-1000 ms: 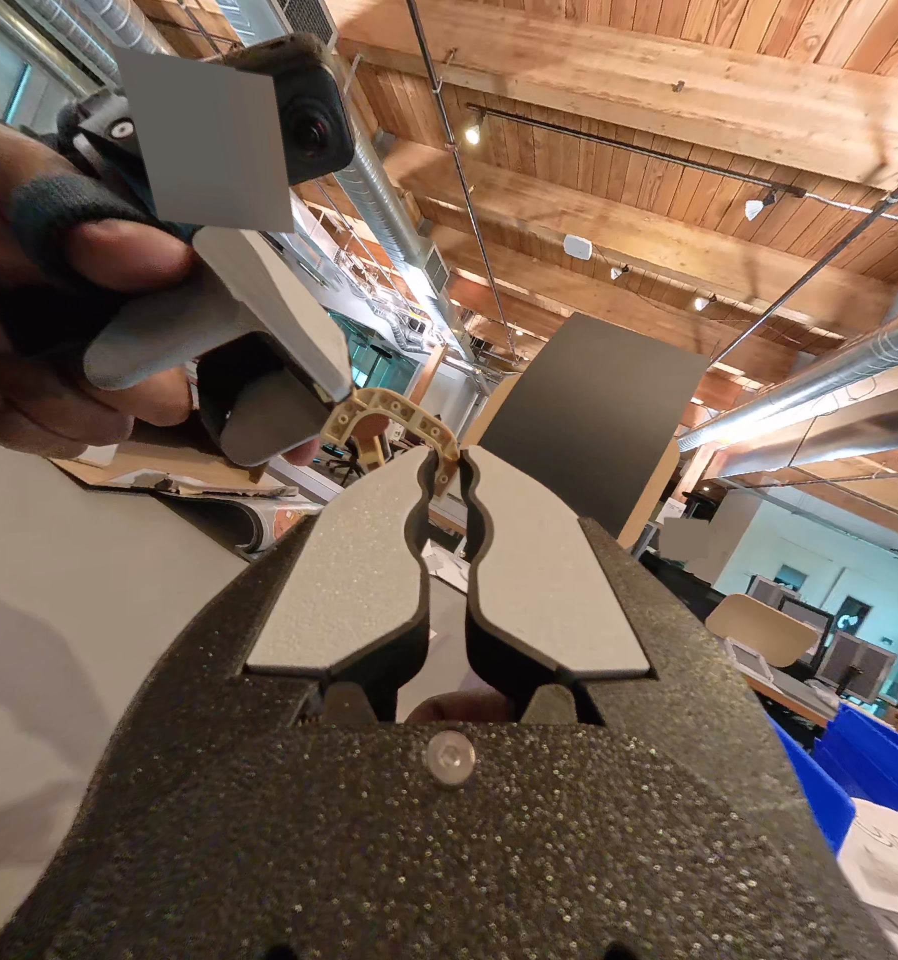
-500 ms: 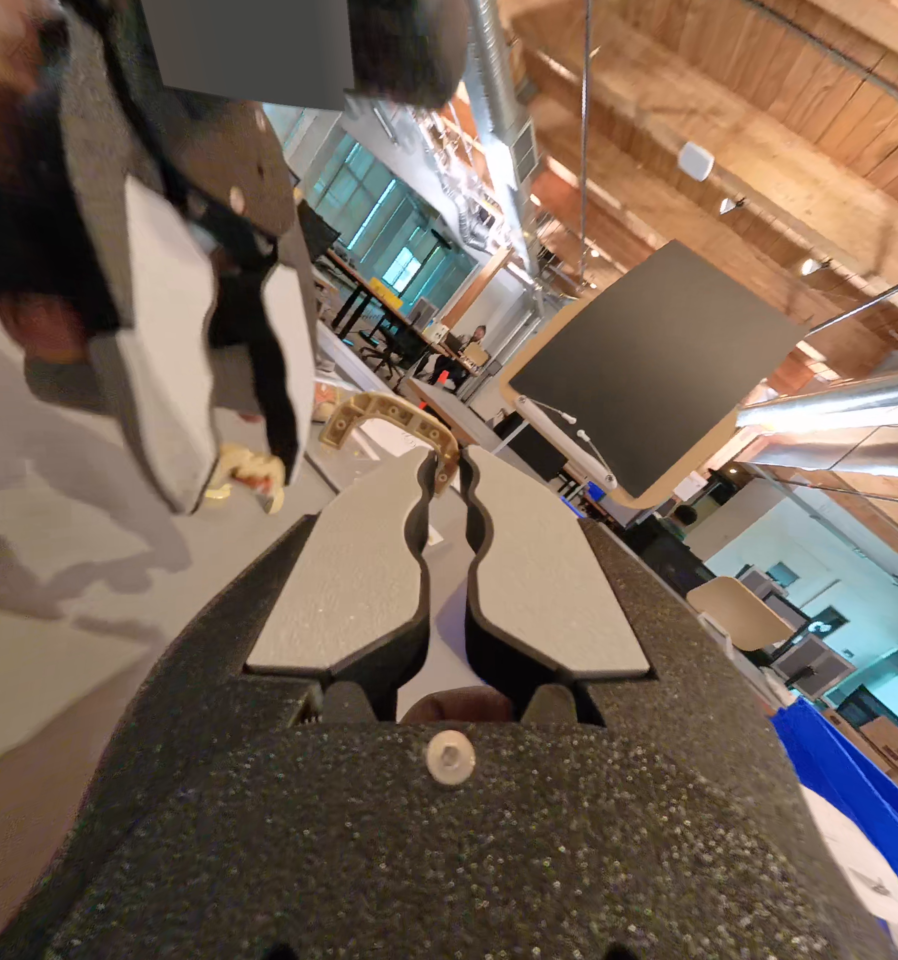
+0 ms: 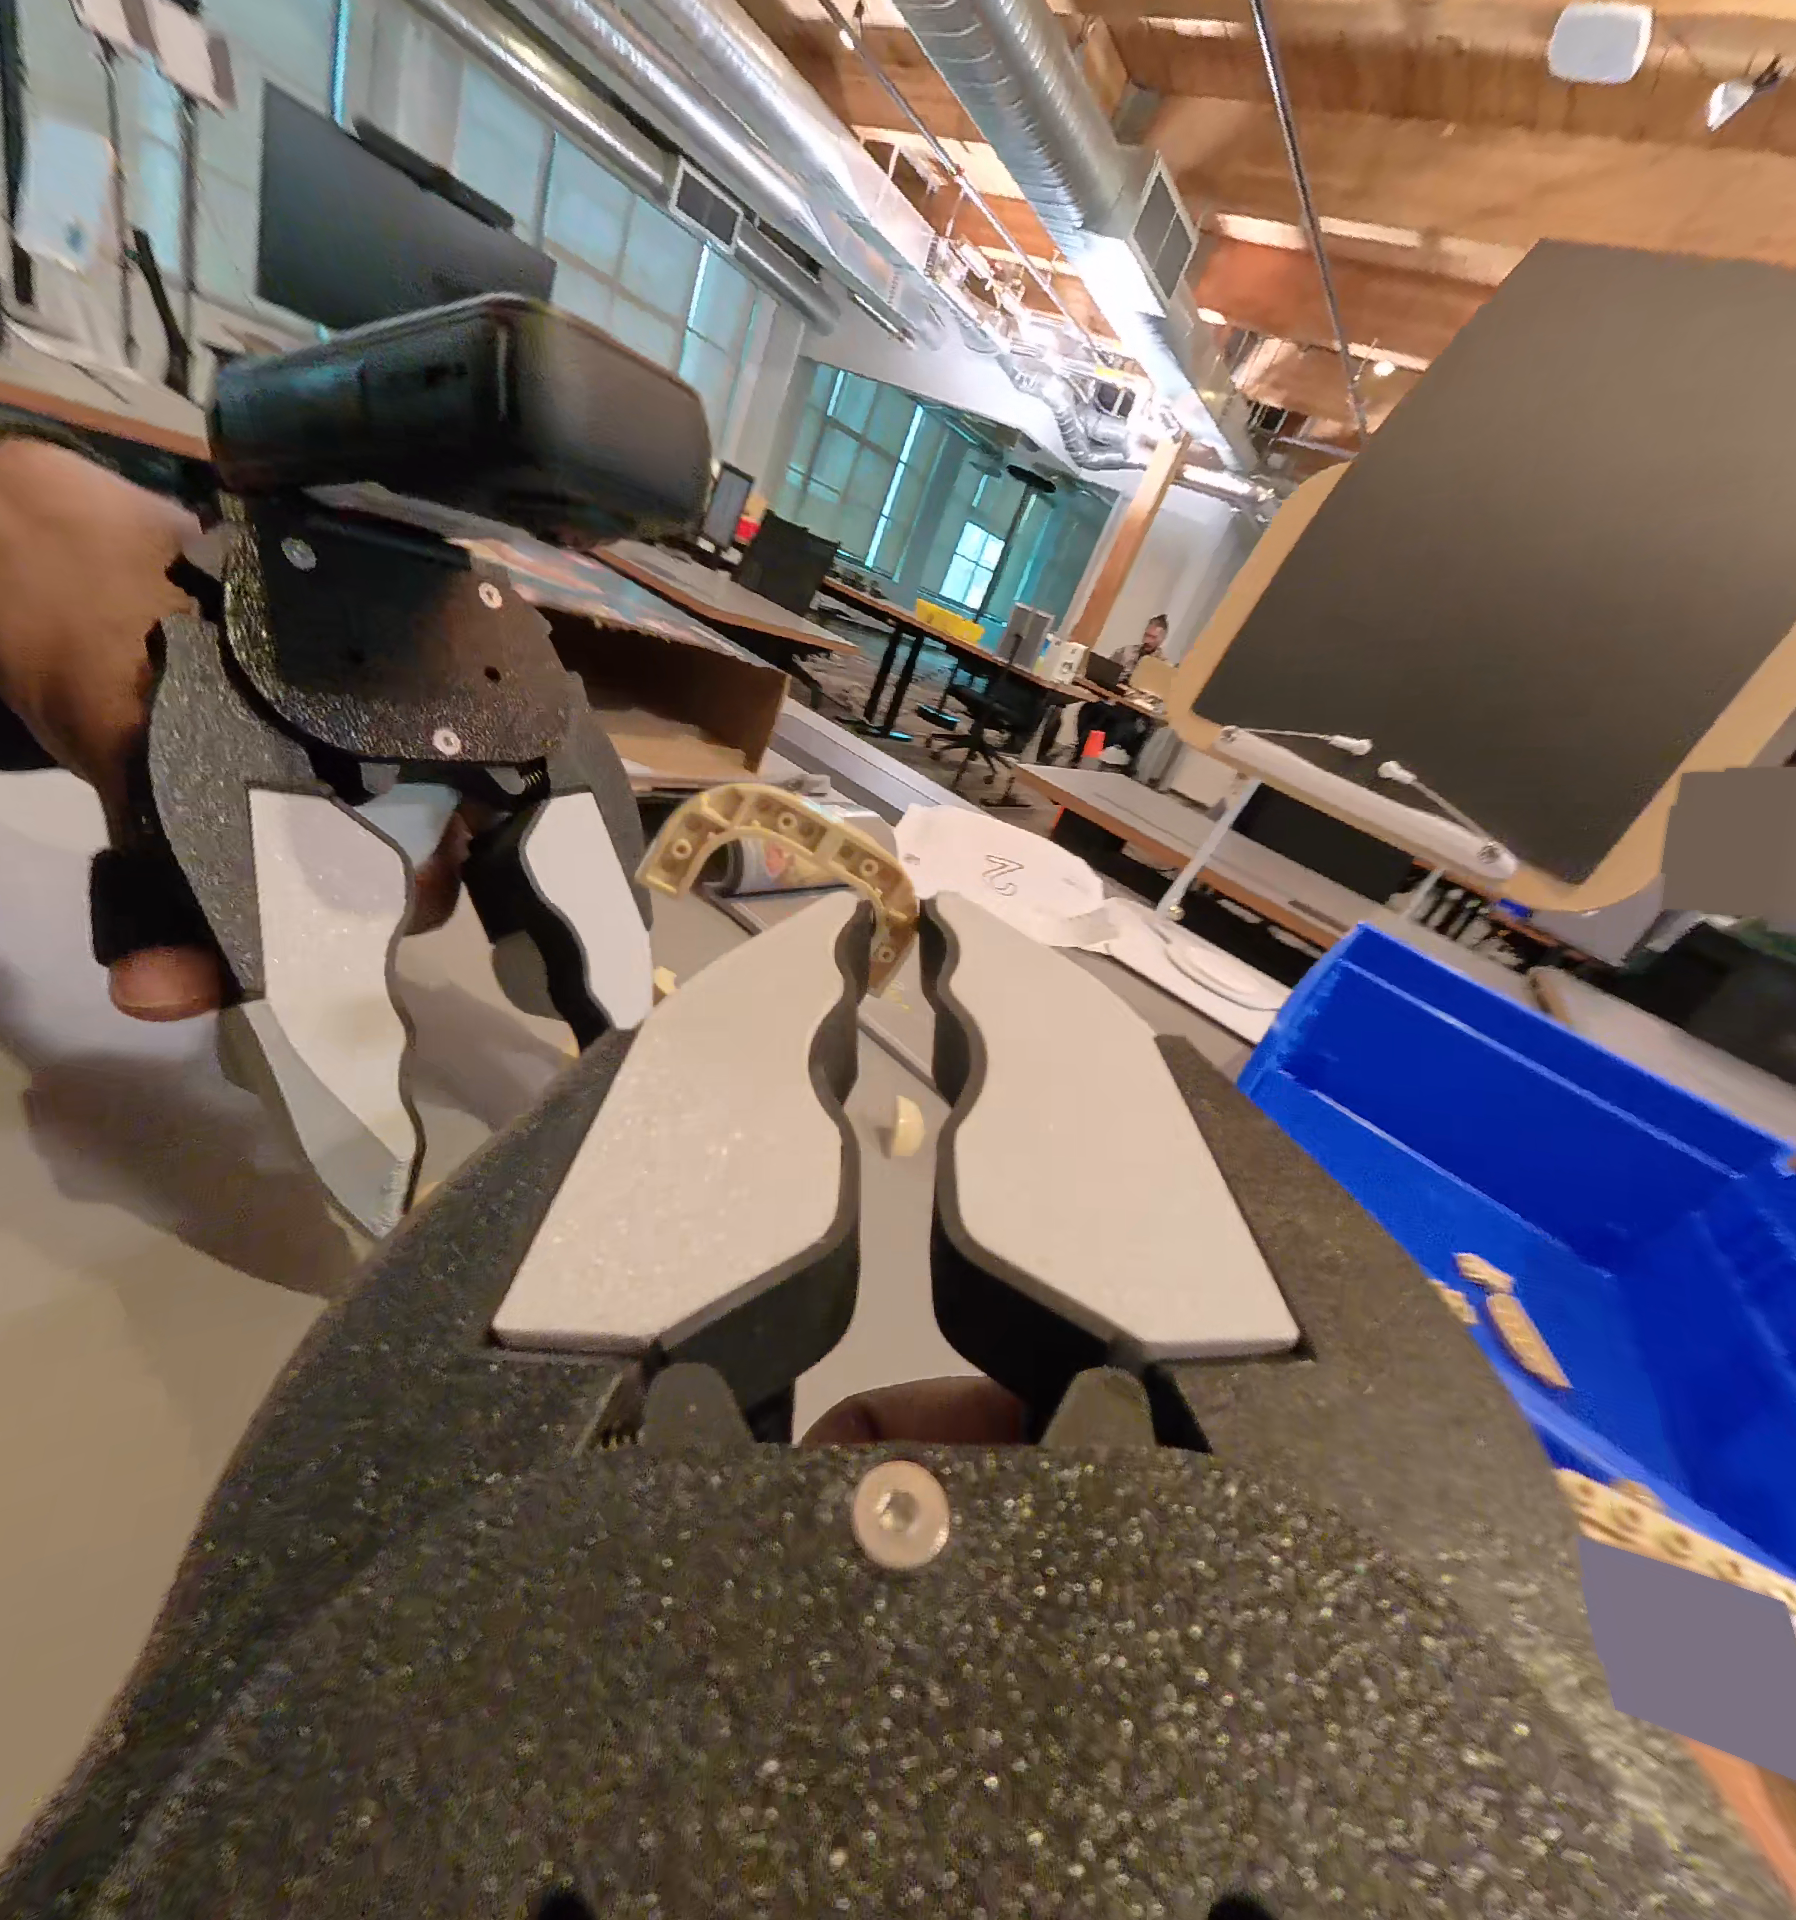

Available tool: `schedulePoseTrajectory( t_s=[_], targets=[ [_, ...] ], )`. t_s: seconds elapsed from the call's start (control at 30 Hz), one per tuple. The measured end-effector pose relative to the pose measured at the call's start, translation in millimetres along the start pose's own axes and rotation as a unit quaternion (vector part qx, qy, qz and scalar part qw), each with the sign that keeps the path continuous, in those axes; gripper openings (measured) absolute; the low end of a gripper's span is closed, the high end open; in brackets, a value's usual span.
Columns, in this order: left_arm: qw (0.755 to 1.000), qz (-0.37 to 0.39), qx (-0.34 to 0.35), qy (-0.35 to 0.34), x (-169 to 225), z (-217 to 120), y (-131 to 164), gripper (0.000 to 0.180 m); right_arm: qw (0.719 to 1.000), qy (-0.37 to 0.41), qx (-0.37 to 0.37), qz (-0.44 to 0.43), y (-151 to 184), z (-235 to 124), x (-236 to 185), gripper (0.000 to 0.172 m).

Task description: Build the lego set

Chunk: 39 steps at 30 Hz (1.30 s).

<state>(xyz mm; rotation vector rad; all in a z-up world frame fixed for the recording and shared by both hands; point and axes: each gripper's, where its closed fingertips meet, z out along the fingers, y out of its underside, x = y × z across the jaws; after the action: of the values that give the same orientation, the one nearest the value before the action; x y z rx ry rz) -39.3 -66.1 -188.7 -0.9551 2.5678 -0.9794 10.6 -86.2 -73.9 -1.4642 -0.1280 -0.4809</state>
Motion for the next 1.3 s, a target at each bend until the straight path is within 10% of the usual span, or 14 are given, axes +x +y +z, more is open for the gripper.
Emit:
schedulePoseTrajectory(
  t_s=[0.2, 0.4, 0.73, 1.07, 1.3],
  targets=[
    [0.99, 0.073, 0.099, -0.071, -9.6, -23.8, -33.2, 0.058, 0.981, -0.093, 0.057, 0.162, -17.3, -4.6, -9.7, 0.008],
    [0.938, 0.185, 0.259, -0.14, -4.4, -72.4, -97.6, 0.047, 0.863, -0.227, 0.159, 0.422, -48.7, -12.6, -15.6, 0.008],
    [0.908, 0.155, 0.386, -0.055, 22.1, -101.2, -133.9, 0.029, 0.813, -0.278, 0.164, 0.485, -52.0, -12.6, -24.9, 0.008],
    [0.934, 0.193, 0.296, -0.053, 25.5, -82.7, -126.4, 0.008, 0.825, -0.302, 0.113, 0.465, -44.1, -6.7, -44.8, 0.008],
    [0.974, 0.115, 0.195, -0.027, 19.9, -79.8, -106.3, 0.008, 0.922, -0.219, 0.044, 0.315, -18.8, -2.0, -37.5, 0.03]
  ],
)
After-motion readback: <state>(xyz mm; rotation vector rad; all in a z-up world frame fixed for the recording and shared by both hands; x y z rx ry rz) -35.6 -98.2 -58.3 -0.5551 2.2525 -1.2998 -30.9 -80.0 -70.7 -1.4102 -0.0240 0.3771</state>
